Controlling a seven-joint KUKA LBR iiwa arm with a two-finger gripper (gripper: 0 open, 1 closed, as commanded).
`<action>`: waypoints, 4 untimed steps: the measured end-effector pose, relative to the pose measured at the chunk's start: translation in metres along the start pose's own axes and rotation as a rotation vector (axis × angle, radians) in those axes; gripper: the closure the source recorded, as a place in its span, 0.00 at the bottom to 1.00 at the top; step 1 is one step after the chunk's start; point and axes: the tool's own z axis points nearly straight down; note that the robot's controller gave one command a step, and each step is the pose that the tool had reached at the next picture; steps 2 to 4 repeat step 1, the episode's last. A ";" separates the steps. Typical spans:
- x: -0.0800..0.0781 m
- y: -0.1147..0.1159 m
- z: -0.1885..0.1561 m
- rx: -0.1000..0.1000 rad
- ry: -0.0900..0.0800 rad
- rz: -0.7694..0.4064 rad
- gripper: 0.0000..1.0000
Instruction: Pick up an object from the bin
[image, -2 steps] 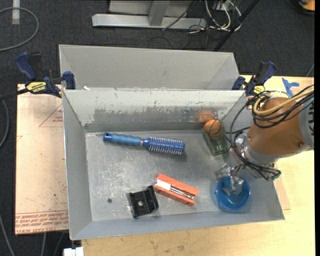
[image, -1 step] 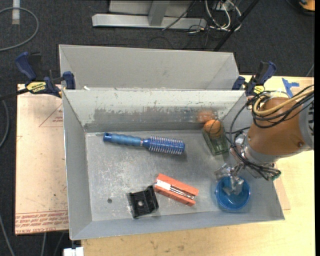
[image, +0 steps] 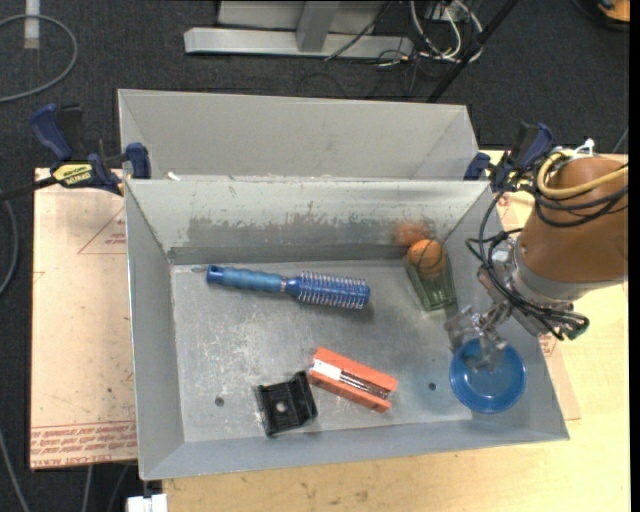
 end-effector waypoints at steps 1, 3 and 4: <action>0.000 0.000 0.000 0.000 0.000 0.000 1.00; 0.000 0.000 0.000 0.000 0.000 0.000 1.00; 0.000 0.000 0.000 0.000 0.000 0.000 1.00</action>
Offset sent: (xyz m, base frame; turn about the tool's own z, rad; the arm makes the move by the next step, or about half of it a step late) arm -0.0078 -0.0093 0.0590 -0.0047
